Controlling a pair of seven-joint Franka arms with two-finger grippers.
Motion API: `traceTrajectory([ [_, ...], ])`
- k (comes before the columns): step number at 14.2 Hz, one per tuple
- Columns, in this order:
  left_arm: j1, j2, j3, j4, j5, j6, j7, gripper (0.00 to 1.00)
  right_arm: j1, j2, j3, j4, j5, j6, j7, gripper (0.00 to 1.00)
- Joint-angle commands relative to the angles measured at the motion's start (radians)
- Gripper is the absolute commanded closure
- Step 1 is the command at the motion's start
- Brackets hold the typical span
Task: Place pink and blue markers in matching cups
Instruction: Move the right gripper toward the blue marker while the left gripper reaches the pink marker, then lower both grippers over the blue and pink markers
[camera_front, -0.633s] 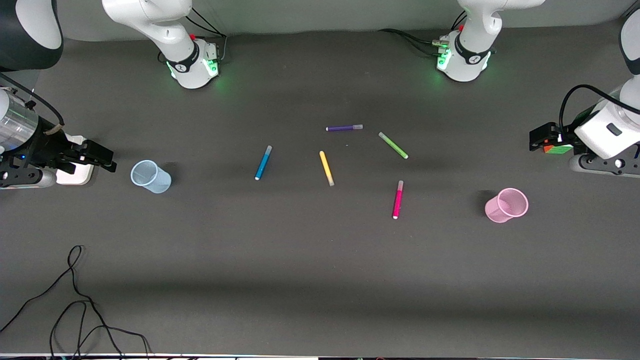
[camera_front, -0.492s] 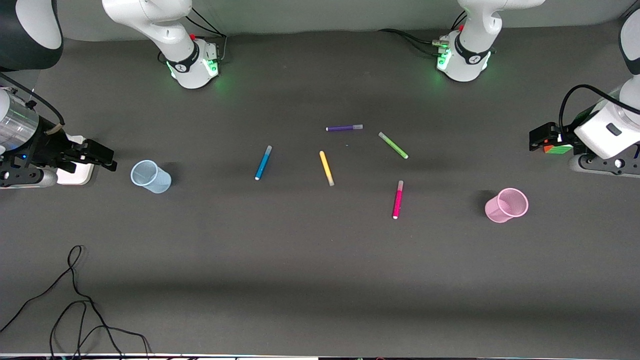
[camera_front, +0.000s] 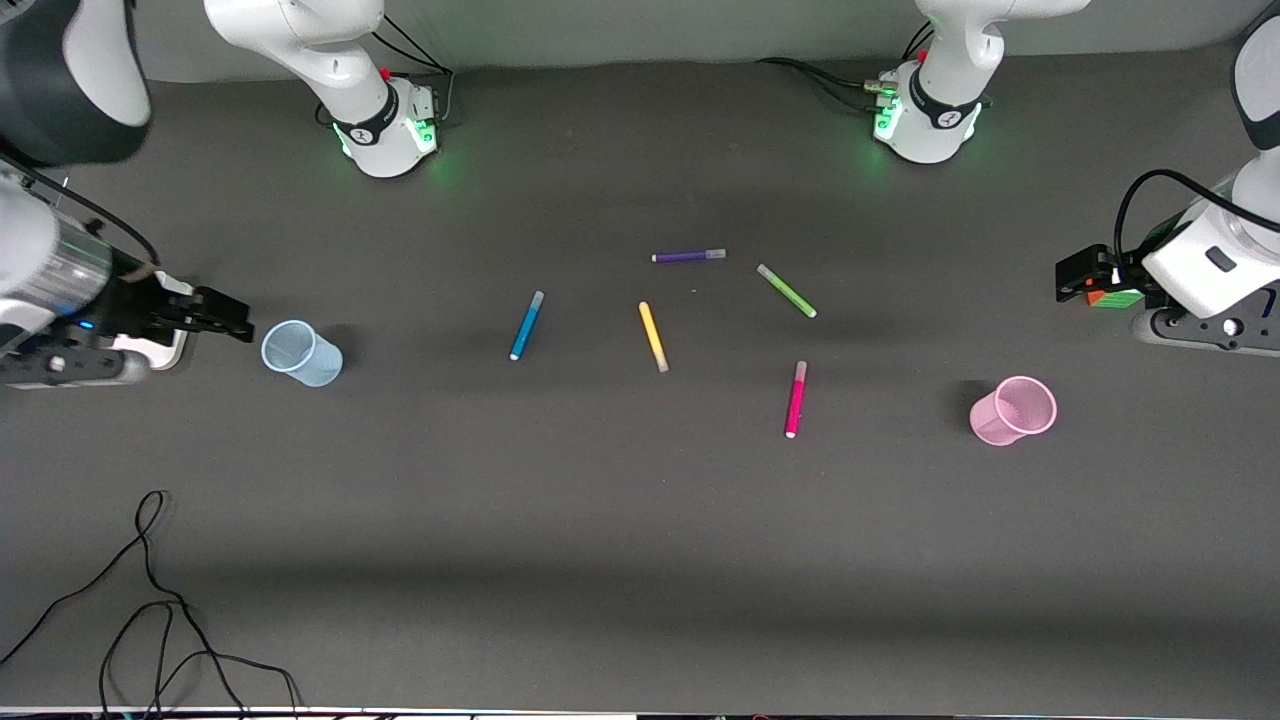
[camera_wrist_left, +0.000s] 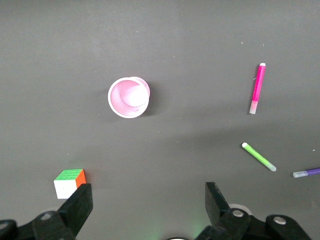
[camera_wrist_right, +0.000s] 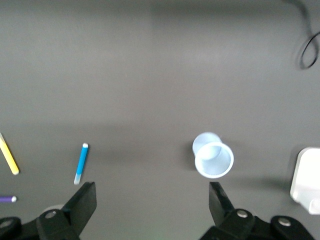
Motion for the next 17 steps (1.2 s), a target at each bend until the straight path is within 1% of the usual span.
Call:
traceTrajectory([
  [1, -0.017, 0.005, -0.026, 0.017, 0.003, -0.012, 0.003, 0.00, 0.067, 0.064, 0.001, -0.007, 0.009, -0.056, 0.093, 0.00],
  [3, -0.022, 0.006, -0.063, 0.017, 0.003, -0.007, 0.006, 0.00, 0.156, 0.114, 0.001, -0.034, 0.010, -0.087, 0.115, 0.00],
  [4, -0.022, 0.008, -0.092, 0.016, 0.003, -0.007, 0.006, 0.00, 0.202, 0.143, 0.001, -0.059, 0.024, -0.085, 0.148, 0.00],
  [5, -0.022, 0.012, -0.122, 0.016, 0.003, -0.001, 0.006, 0.00, 0.224, 0.185, 0.001, -0.065, 0.071, -0.081, 0.214, 0.00],
  [6, -0.022, 0.014, -0.151, 0.013, 0.002, 0.002, 0.006, 0.00, 0.228, 0.226, 0.001, -0.065, 0.123, -0.071, 0.277, 0.00],
  [8, -0.024, 0.026, -0.214, 0.008, -0.020, 0.016, -0.001, 0.00, 0.232, 0.287, 0.000, -0.067, 0.211, -0.036, 0.297, 0.00],
  [10, -0.024, 0.040, -0.280, -0.004, -0.041, 0.032, -0.006, 0.00, 0.233, 0.338, 0.001, -0.100, 0.226, 0.017, 0.352, 0.00],
  [11, -0.027, 0.051, -0.308, -0.009, -0.043, 0.061, -0.018, 0.00, 0.251, 0.344, 0.001, -0.137, 0.240, 0.071, 0.374, 0.00],
  [12, -0.045, 0.069, -0.323, -0.015, -0.043, 0.106, -0.064, 0.00, 0.271, 0.349, 0.000, -0.174, 0.289, 0.126, 0.383, 0.00],
  [14, -0.105, 0.098, -0.324, -0.048, -0.028, 0.190, -0.155, 0.01, 0.271, 0.401, 0.000, -0.194, 0.309, 0.198, 0.383, 0.00],
  [17, -0.109, 0.104, -0.324, -0.136, -0.026, 0.311, -0.155, 0.01, 0.296, 0.450, 0.000, -0.196, 0.345, 0.257, 0.385, 0.00],
])
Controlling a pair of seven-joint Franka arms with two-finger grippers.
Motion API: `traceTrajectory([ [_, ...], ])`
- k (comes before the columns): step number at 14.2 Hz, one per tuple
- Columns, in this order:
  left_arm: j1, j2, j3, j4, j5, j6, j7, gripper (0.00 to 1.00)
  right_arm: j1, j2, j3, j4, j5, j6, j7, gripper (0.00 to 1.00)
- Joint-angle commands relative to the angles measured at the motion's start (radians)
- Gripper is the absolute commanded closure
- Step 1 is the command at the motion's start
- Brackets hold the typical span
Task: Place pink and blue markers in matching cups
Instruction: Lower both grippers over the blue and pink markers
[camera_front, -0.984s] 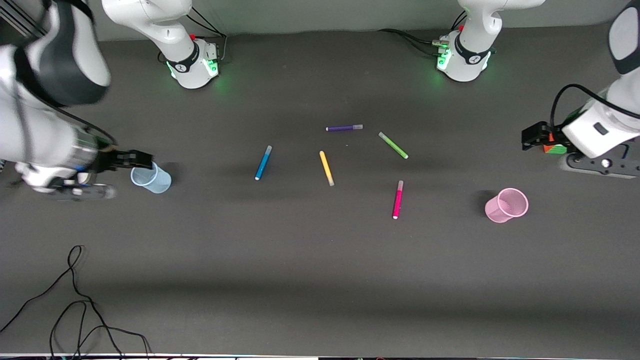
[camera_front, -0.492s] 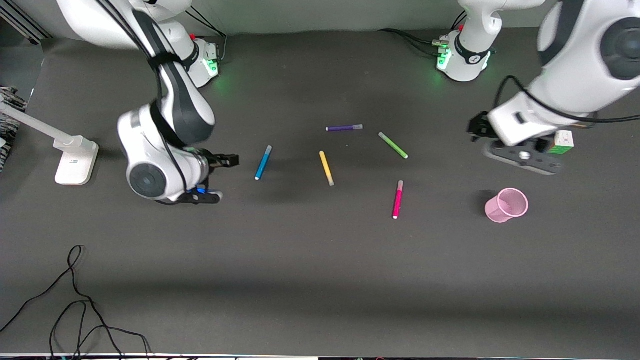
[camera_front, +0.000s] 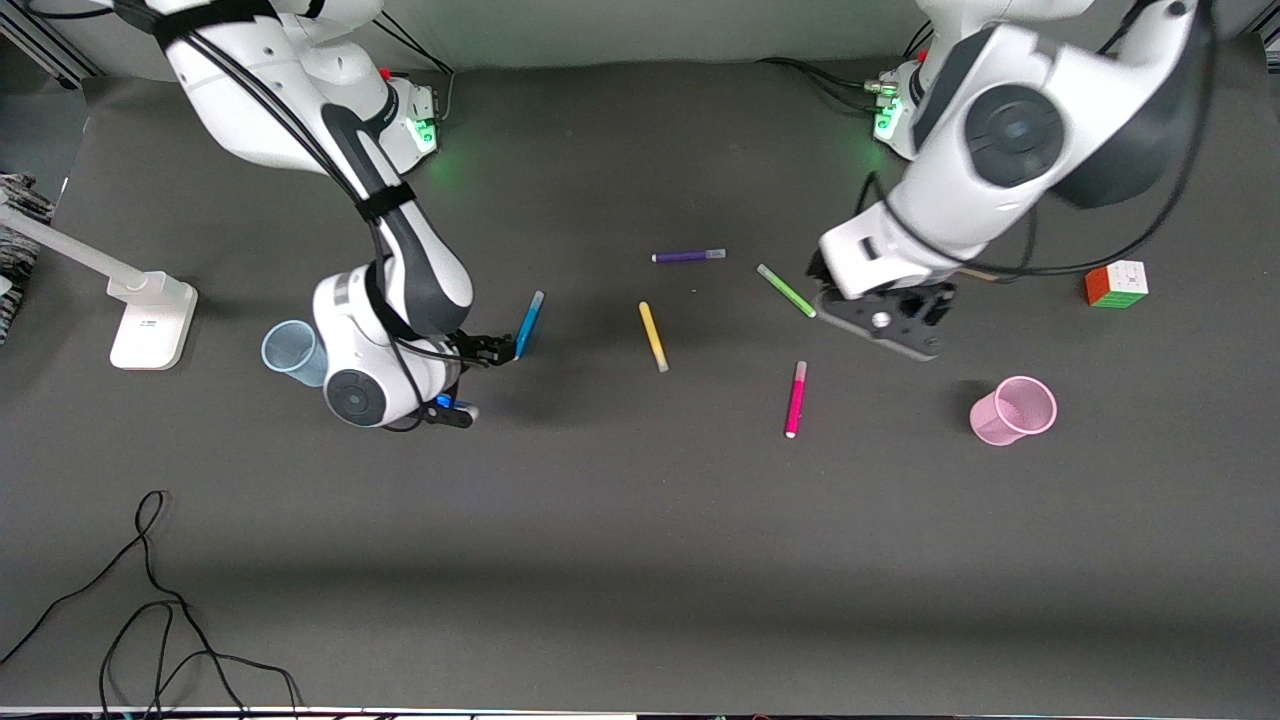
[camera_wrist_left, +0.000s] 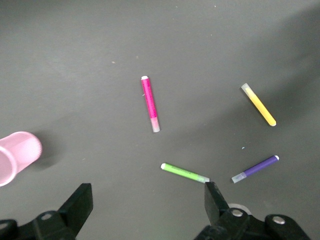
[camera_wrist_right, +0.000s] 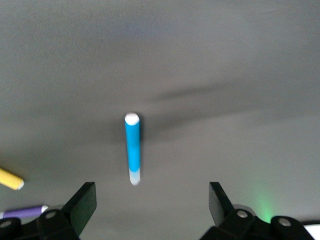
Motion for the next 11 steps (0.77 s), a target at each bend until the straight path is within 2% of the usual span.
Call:
traceTrajectory([
  [1, -0.003, -0.008, 0.008, -0.107, 0.005, 0.124, -0.014, 0.01, 0.025, 0.034, -0.006, -0.001, 0.033, 0.030, 0.028, 0.00],
  [3, -0.005, 0.006, 0.008, -0.182, 0.008, 0.213, -0.014, 0.01, 0.047, 0.057, -0.006, -0.001, 0.033, 0.051, 0.028, 0.00],
  [6, -0.017, 0.101, 0.008, -0.252, 0.068, 0.365, -0.031, 0.01, 0.055, 0.081, -0.006, -0.001, 0.035, 0.089, 0.058, 0.00],
  [9, -0.019, 0.193, 0.009, -0.270, 0.099, 0.455, -0.044, 0.01, 0.082, 0.100, -0.006, 0.000, 0.036, 0.137, 0.081, 0.01],
  [11, -0.022, 0.265, 0.009, -0.270, 0.125, 0.529, -0.078, 0.01, 0.082, 0.106, -0.006, 0.000, 0.036, 0.152, 0.083, 0.11],
])
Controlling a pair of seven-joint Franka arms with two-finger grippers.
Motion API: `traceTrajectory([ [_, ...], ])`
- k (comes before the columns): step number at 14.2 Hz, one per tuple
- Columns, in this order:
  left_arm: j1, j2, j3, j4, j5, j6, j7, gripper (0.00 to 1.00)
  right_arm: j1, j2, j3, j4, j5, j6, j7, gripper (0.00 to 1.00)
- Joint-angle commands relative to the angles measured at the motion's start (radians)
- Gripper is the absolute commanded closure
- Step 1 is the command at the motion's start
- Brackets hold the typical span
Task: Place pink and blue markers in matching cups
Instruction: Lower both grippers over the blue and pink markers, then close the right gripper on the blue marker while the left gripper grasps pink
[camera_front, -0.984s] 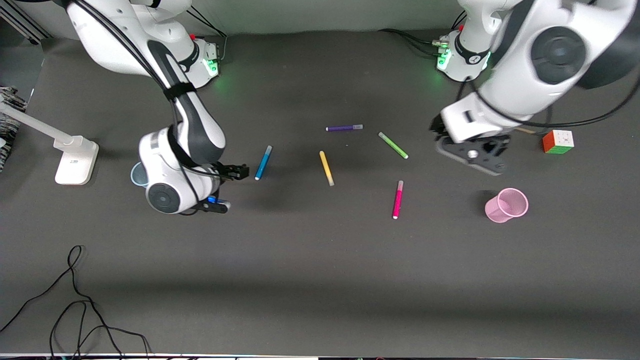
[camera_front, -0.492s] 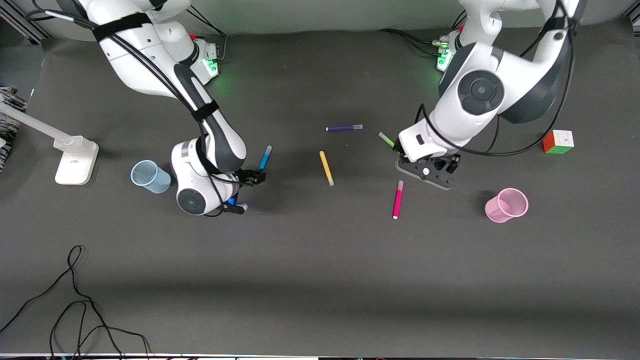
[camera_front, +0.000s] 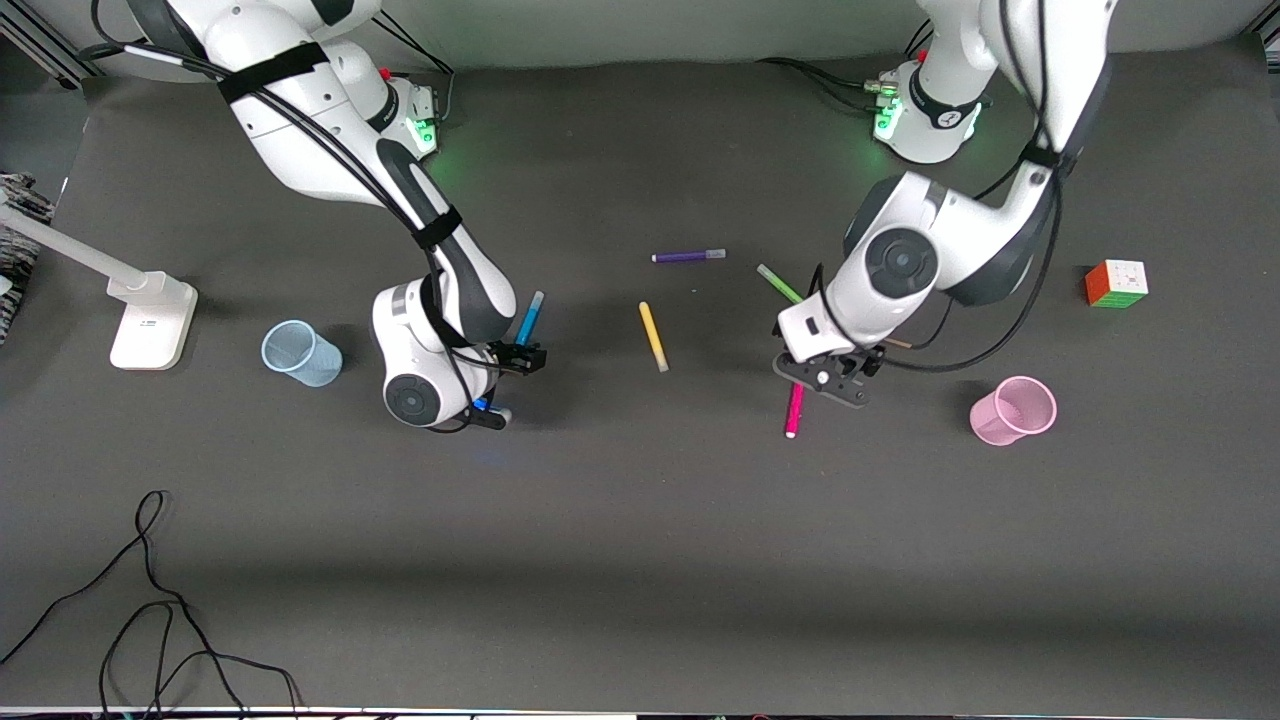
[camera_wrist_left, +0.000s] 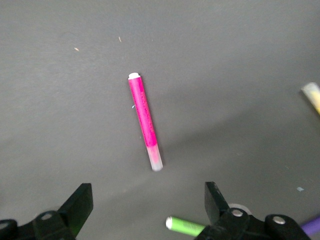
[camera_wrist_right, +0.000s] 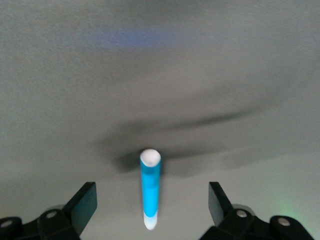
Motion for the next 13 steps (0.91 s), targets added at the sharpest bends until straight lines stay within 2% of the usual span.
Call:
traceTrajectory([
  [1, -0.018, 0.087, 0.007, 0.006, 0.066, 0.076, -0.079, 0.01, 0.015, 0.007, -0.008, 0.004, 0.020, 0.018, 0.023, 0.18],
  [5, -0.018, 0.170, 0.012, 0.009, 0.123, 0.165, -0.121, 0.01, 0.014, 0.002, -0.012, 0.003, 0.020, 0.014, 0.023, 0.46],
  [6, -0.017, 0.185, 0.013, 0.013, 0.125, 0.169, -0.122, 0.01, 0.014, 0.002, -0.012, 0.003, 0.020, 0.014, 0.022, 0.50],
  [8, -0.018, 0.195, 0.026, 0.017, 0.127, 0.169, -0.121, 0.01, 0.012, 0.005, -0.014, 0.003, 0.020, 0.014, 0.022, 0.50],
  [10, -0.018, 0.195, 0.026, 0.017, 0.128, 0.168, -0.122, 0.13, 0.012, 0.007, -0.014, 0.003, 0.020, 0.017, 0.022, 0.51],
  [12, -0.023, 0.195, 0.026, 0.015, 0.128, 0.165, -0.147, 0.34, 0.011, 0.007, -0.014, 0.000, 0.020, 0.018, 0.020, 0.54],
  [13, -0.024, 0.196, 0.026, 0.015, 0.128, 0.163, -0.161, 0.41, 0.009, 0.005, -0.014, -0.008, 0.020, 0.018, 0.019, 0.54],
])
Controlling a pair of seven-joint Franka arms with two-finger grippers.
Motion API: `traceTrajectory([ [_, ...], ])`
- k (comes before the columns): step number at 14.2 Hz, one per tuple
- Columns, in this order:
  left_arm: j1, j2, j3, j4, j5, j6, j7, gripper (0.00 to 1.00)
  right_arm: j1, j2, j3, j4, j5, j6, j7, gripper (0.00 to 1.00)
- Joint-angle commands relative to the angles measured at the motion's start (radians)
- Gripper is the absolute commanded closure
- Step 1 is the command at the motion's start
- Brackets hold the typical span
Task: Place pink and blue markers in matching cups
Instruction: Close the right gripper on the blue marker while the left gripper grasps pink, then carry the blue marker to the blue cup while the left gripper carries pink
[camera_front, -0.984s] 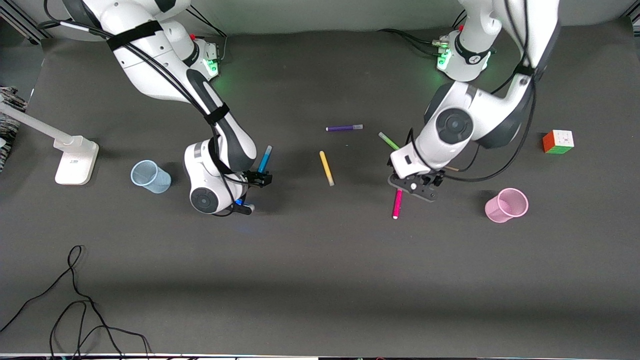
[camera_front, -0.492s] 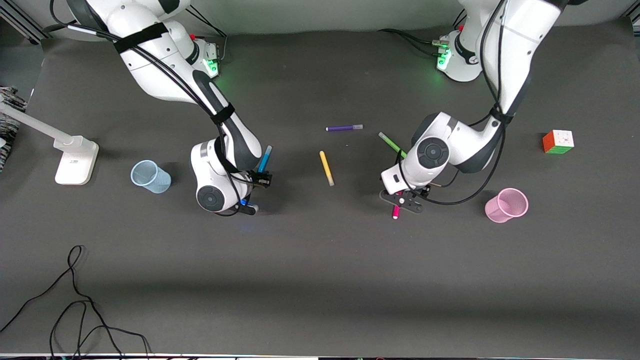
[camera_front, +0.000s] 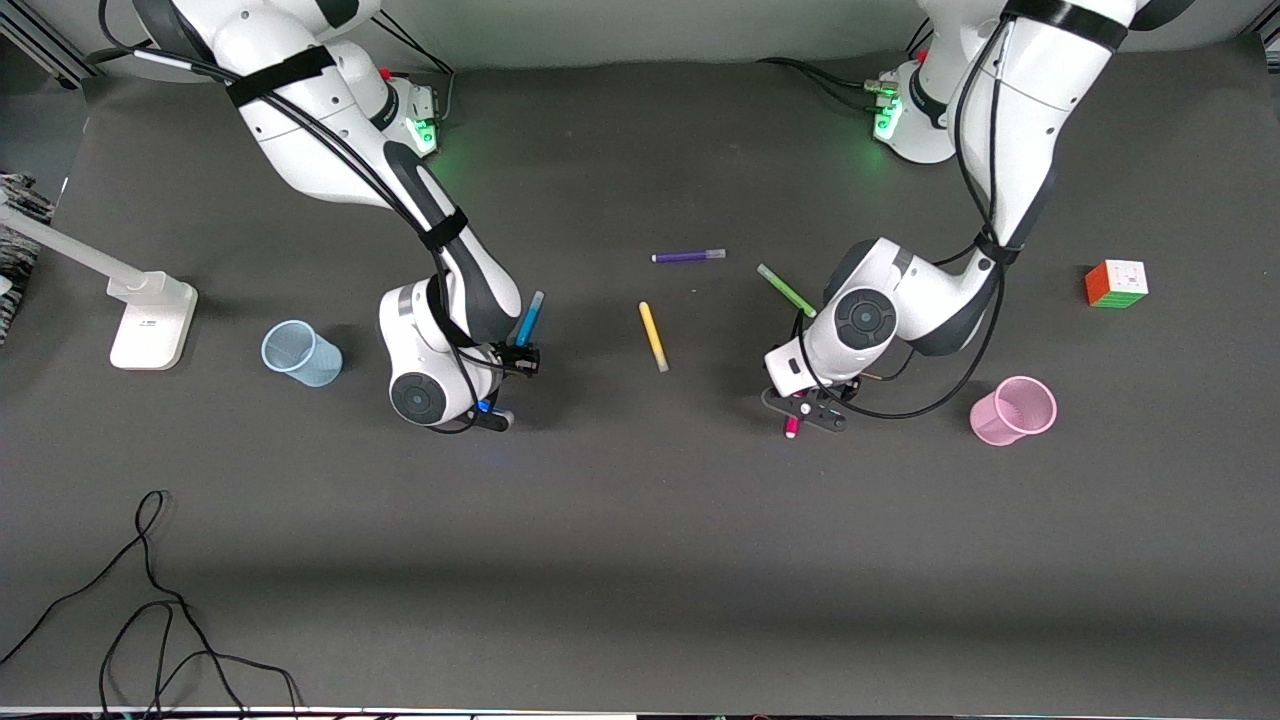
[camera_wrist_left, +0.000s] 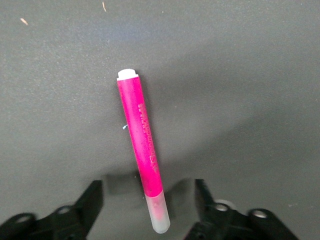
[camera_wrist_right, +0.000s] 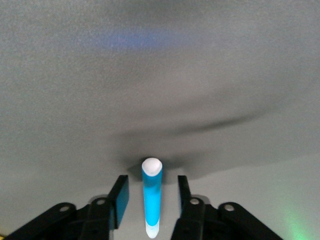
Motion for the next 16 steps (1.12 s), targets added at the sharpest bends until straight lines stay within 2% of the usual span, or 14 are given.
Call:
traceTrajectory([
  [1, -0.024, 0.005, 0.010, 0.009, 0.020, -0.006, -0.056, 0.42, 0.004, -0.004, -0.005, -0.014, 0.020, 0.014, 0.009, 0.58],
  [2, -0.025, 0.006, 0.010, 0.009, 0.020, -0.007, -0.057, 0.48, 0.004, -0.005, -0.006, -0.015, 0.020, 0.014, 0.005, 0.66],
  [3, -0.027, 0.006, 0.010, 0.009, 0.020, -0.009, -0.057, 0.60, 0.003, -0.005, -0.006, -0.015, 0.022, 0.016, 0.005, 0.74],
  [4, -0.027, 0.008, 0.010, 0.009, 0.020, -0.009, -0.059, 0.68, 0.003, -0.005, -0.006, -0.015, 0.022, 0.020, 0.005, 0.80],
  [6, -0.027, 0.009, 0.012, 0.009, 0.020, -0.010, -0.075, 0.77, 0.003, -0.005, -0.006, -0.018, 0.022, 0.032, 0.005, 0.81],
  [8, -0.028, 0.018, 0.012, 0.009, 0.020, -0.006, -0.089, 0.80, 0.004, -0.005, -0.006, -0.023, 0.020, 0.037, 0.004, 0.90],
  [10, -0.027, 0.022, 0.012, 0.011, 0.028, -0.007, -0.089, 0.92, 0.003, -0.005, -0.006, -0.023, 0.022, 0.039, 0.002, 1.00],
  [11, -0.025, 0.022, 0.012, 0.011, 0.028, -0.009, -0.089, 0.97, 0.003, -0.013, -0.006, -0.023, 0.020, 0.037, 0.002, 1.00],
  [13, -0.022, 0.006, 0.012, 0.011, 0.028, -0.022, -0.094, 1.00, -0.010, -0.051, -0.017, -0.022, 0.020, 0.005, -0.002, 1.00],
  [16, -0.012, -0.055, 0.009, 0.045, 0.023, -0.137, -0.105, 1.00, -0.011, -0.177, -0.096, -0.015, 0.006, -0.119, -0.059, 1.00],
])
